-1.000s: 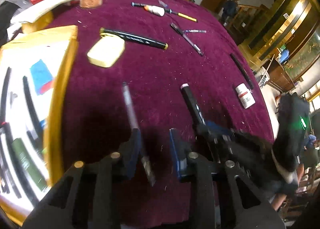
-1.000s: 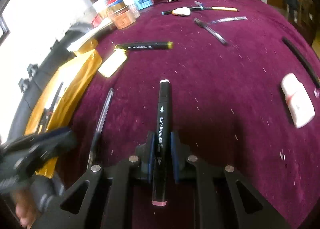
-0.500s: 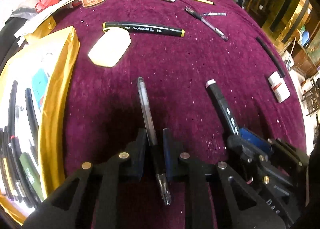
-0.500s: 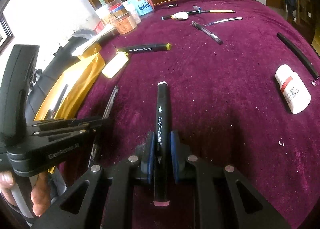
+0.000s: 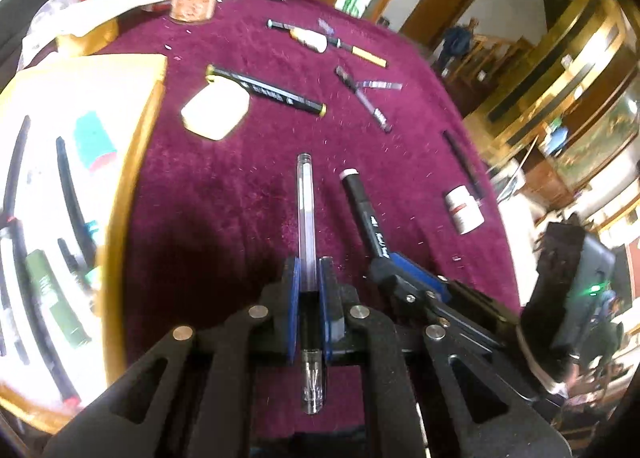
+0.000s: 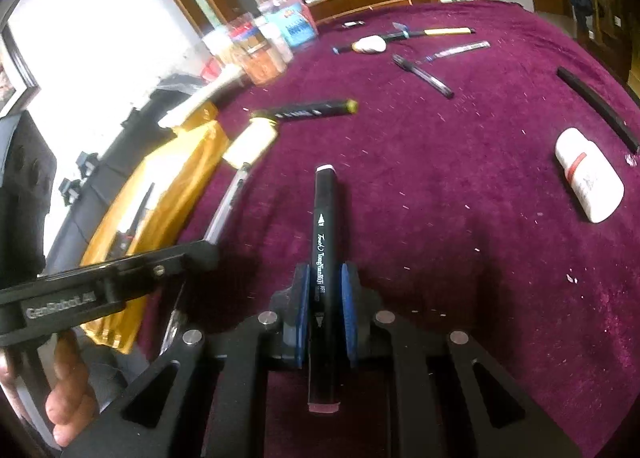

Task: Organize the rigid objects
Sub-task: 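Carry both into the white tray, lower them and open both tools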

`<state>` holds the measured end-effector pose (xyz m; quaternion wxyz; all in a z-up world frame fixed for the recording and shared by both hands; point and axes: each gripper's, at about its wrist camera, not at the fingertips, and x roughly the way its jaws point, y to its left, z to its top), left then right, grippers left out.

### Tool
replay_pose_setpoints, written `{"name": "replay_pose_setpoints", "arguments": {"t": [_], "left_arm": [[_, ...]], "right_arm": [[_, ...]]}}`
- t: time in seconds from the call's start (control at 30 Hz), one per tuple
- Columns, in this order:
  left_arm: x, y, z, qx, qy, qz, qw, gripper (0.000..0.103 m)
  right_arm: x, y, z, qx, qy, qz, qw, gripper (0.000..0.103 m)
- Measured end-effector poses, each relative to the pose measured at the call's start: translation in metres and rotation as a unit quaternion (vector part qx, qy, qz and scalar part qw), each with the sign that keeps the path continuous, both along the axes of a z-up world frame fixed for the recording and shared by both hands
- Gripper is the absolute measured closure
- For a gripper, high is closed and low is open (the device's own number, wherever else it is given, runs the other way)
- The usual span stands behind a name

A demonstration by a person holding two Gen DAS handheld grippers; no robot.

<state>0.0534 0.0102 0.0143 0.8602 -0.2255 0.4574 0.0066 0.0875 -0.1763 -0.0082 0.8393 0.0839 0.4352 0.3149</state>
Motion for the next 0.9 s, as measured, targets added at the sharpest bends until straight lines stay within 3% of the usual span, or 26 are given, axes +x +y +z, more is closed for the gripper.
{"name": "replay_pose_setpoints", "arguments": {"t": [0.2,0.33,0.57,0.67,0.9], "left_arm": [[-0.045,0.049,0.031,-0.018,-0.031,0.062,0.9974,0.096],[-0.072,0.091,0.037,-0.014,-0.037,0.122,0.9918,0.096],[-0.097,0.156,0.019,-0.014,-0.020,0.203,0.9789,0.096],[-0.096,0.174,-0.001,-0.045,-0.007,0.210,0.9765,0.096],[-0.088,0.196,-0.022,-0.043,0.010,0.229,0.9723,0.096]], "right_arm": [[-0.018,0.032,0.029,0.031,-0.019,0.058,0.998,0.089],[-0.031,0.067,0.042,0.038,-0.034,0.102,0.994,0.089],[-0.043,0.126,0.045,0.025,-0.038,0.167,0.985,0.089],[-0.043,0.149,0.042,0.013,-0.032,0.185,0.982,0.089],[-0.033,0.193,0.027,-0.021,-0.016,0.208,0.978,0.089]]}}
